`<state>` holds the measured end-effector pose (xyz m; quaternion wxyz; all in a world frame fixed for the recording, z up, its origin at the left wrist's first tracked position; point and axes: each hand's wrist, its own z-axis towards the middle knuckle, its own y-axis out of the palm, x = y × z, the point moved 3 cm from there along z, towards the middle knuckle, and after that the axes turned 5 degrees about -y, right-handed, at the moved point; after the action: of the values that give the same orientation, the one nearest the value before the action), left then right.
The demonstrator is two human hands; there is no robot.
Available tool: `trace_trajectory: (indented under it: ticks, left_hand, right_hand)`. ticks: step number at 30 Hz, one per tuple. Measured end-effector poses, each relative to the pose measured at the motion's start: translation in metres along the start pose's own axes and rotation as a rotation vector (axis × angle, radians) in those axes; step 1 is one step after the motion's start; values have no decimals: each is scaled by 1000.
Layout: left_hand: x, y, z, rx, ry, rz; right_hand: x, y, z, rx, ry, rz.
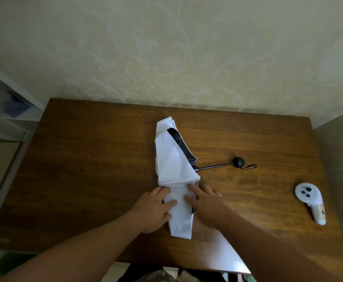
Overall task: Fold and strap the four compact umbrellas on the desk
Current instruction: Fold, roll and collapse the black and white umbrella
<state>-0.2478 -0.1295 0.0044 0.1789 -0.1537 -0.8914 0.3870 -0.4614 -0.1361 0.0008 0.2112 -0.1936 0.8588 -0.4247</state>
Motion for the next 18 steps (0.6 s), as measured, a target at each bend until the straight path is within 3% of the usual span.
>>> trace_trajectory:
  ticks: [3, 7, 9, 11, 13, 16, 18]
  left_hand:
    - [-7, -9, -11, 23, -85, -416]
    - [-42, -59, 2, 363, -476, -939]
    - [-56, -86, 17, 351, -619, -1242]
    - [-61, -109, 33, 232, -665, -1511]
    - [-56, -132, 41, 177, -630, -1604]
    - [-48, -153, 45, 263, -632, -1677]
    - [-45, -155, 48, 281, -658, -1756]
  right_hand:
    - [11, 13, -5, -86, 24, 1]
    - [9, 2, -1, -128, 23, 41]
    - [8, 0, 1, -174, 34, 60]
    - [6, -3, 4, -198, 34, 78]
    - [4, -5, 5, -180, 37, 77]
    - [4, -8, 8, -113, 75, 132]
    - [6, -18, 8, 19, 92, 219]
